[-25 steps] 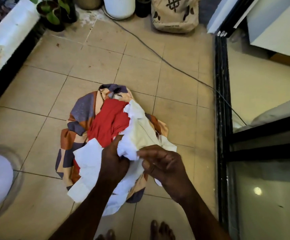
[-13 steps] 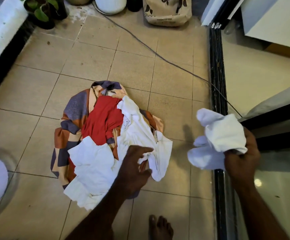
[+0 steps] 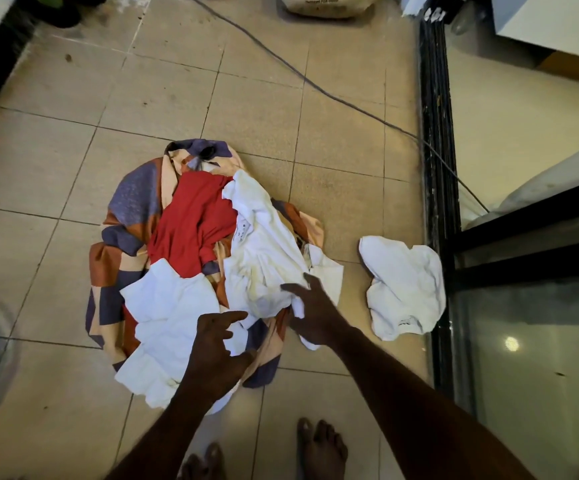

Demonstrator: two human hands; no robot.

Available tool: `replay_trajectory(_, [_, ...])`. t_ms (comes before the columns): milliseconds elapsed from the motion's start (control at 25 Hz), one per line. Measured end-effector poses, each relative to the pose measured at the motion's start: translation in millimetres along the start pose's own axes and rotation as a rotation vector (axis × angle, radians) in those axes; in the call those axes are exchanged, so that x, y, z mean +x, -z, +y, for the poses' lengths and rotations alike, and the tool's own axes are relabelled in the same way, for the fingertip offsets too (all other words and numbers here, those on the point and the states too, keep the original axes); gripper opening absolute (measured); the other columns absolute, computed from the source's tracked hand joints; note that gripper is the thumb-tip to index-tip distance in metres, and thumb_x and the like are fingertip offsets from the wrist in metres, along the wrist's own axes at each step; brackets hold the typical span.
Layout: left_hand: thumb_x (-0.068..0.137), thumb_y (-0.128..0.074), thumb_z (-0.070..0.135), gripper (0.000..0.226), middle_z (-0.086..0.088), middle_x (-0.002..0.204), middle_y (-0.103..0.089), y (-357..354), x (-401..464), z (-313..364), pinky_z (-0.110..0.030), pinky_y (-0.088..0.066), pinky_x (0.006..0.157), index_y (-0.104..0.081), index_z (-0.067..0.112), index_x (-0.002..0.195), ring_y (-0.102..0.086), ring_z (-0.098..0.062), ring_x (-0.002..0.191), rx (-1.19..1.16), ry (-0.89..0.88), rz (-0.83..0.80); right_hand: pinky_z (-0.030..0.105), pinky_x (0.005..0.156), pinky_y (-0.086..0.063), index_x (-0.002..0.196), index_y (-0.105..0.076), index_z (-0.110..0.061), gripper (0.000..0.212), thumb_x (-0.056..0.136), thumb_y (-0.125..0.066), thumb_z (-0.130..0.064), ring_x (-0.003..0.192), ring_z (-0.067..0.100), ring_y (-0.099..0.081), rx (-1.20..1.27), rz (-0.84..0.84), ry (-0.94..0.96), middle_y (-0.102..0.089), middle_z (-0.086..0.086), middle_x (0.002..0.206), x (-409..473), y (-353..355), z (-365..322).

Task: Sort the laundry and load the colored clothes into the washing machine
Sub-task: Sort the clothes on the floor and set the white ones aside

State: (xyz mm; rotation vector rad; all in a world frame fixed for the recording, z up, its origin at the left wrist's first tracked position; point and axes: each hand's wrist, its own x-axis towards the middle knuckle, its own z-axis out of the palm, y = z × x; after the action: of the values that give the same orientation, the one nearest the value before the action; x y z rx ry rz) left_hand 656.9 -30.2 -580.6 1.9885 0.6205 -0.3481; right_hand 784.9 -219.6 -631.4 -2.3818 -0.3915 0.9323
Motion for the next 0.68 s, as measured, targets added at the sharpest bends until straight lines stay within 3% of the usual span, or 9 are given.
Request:
replay_trajectory(120, [0.071, -0.086, 0.011, 0.061, -0.008, 0.13, -0.054, 9, 7, -7, -0.004, -0.042, 0.082, -0.058, 0.015, 0.125, -0.054, -0.017, 0.107, 0.077, -0.055, 0.013, 0.042, 0.126, -0.017, 0.154, -0.038, -0.022, 0.064, 0.097, -0.063, -0.038, 0.149, 0.036, -0.034, -0.281, -0.228, 0.173, -0.021, 0.014, 0.167, 37, -48, -18])
replay_trajectory(240, [0.072, -0.086, 0.016, 0.063, -0.006, 0.132, -0.052, 15, 9, -15, -0.008, -0.039, 0.083, -0.056, 0.014, 0.127, -0.054, -0.018, 0.108, 0.081, -0.021, 0.005, 0.042, 0.125, -0.02, 0.153, -0.038, -0.009, 0.062, 0.099, -0.061, -0.032, 0.147, 0.034, -0.038, -0.348, -0.289, 0.117, -0.033, 0.018, 0.162, 52, -63, -27])
replay_trajectory(320, [0.072, -0.085, 0.018, 0.064, -0.002, 0.131, -0.048, 17, 7, -20, -0.002, -0.035, 0.076, -0.054, 0.018, 0.129, -0.054, -0.016, 0.108, 0.08, 0.035, 0.018, 0.044, 0.115, -0.037, 0.14, -0.053, 0.003, 0.052, 0.094, -0.069, -0.015, 0.134, 0.04, -0.051, -0.118, -0.258, 0.069, -0.054, 0.024, 0.144, 43, -55, -44])
replay_trajectory(400, [0.071, -0.086, 0.017, 0.072, -0.004, 0.133, -0.046, 21, 4, -20, -0.005, -0.038, 0.077, -0.049, 0.017, 0.134, -0.054, -0.02, 0.112, 0.07, 0.06, 0.043, 0.045, 0.107, -0.047, 0.132, -0.062, 0.005, 0.046, 0.088, -0.075, -0.005, 0.122, 0.037, -0.062, 0.094, -0.186, 0.101, -0.066, 0.022, 0.131, 31, -38, -63])
replay_trajectory(520, [0.07, -0.087, 0.019, 0.088, -0.012, 0.134, -0.046, 24, 8, -15, -0.034, -0.05, 0.095, -0.038, 0.008, 0.142, -0.05, -0.027, 0.12, 0.05, 0.099, 0.094, 0.041, 0.107, -0.053, 0.134, -0.065, -0.003, 0.045, 0.089, -0.072, 0.002, 0.123, 0.024, -0.065, 0.54, -0.271, 0.19, -0.069, 0.011, 0.132, 3, -3, -106])
replay_trajectory(600, [0.08, -0.079, 0.031, 0.06, -0.019, 0.109, -0.058, 26, 12, 4, -0.051, -0.05, 0.096, -0.052, 0.005, 0.127, -0.058, -0.036, 0.107, 0.088, 0.203, 0.055, 0.033, 0.102, -0.054, 0.133, -0.064, -0.005, 0.041, 0.093, -0.067, 0.0, 0.122, 0.02, -0.065, 0.792, -0.437, 0.348, -0.07, 0.004, 0.13, -17, 18, -135])
replay_trajectory(680, [0.094, -0.063, 0.021, 0.035, -0.019, 0.096, -0.055, 32, 13, 27, -0.053, -0.049, 0.092, -0.056, 0.0, 0.122, -0.058, -0.044, 0.102, -0.117, 0.188, -0.012, 0.029, 0.099, -0.054, 0.132, -0.064, -0.004, 0.035, 0.097, -0.064, -0.004, 0.121, 0.016, -0.065, 0.922, -0.609, 0.522, -0.07, 0.0, 0.128, -32, 36, -147])
